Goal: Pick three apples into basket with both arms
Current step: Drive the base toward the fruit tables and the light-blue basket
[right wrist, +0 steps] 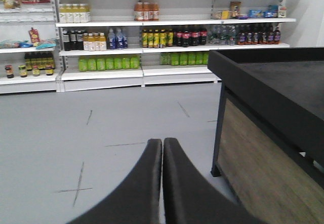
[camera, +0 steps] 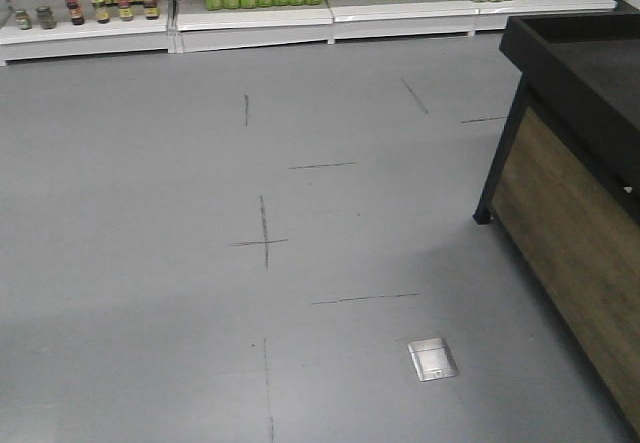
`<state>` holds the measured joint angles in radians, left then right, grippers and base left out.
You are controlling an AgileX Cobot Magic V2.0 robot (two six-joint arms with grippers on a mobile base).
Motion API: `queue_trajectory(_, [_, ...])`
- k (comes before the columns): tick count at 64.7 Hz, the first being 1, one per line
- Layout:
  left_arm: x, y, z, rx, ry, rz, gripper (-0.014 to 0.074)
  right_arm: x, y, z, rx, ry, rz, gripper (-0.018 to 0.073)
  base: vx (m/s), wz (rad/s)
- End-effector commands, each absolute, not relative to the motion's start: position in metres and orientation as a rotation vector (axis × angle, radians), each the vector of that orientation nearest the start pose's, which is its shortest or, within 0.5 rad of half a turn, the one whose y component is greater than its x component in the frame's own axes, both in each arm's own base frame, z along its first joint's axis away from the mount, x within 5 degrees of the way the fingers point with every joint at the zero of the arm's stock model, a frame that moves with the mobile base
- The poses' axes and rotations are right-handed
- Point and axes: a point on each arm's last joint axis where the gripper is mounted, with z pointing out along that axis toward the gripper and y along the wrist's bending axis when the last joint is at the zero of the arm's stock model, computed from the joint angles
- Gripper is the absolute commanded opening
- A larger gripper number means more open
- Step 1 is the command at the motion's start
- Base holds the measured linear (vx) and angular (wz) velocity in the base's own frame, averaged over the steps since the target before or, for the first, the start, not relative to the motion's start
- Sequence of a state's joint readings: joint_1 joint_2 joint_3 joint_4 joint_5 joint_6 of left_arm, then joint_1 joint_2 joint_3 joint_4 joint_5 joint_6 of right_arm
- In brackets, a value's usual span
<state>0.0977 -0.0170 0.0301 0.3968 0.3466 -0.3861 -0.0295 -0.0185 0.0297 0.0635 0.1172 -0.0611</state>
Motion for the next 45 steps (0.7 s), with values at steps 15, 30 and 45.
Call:
queue_trajectory(15, [0.0524, 0.0146, 0.1779, -0.160, 1.745, 0.157, -0.0007, 0.0565, -0.0015, 0.1961, 0.013, 1.549, -0.032, -0.0008, 0.15, -0.44])
queue_trajectory(30, [0.0524, 0.0146, 0.1779, -0.160, 1.745, 0.157, -0.0007, 0.0565, -0.0015, 0.1961, 0.013, 1.549, -0.032, -0.0008, 0.12, -0.48])
queue_trajectory(45, [0.0524, 0.0146, 0.1779, -0.160, 1.745, 0.157, -0.0007, 0.0565, -0.0015, 0.1961, 0.013, 1.549, -0.032, -0.0008, 0.11, -0.42])
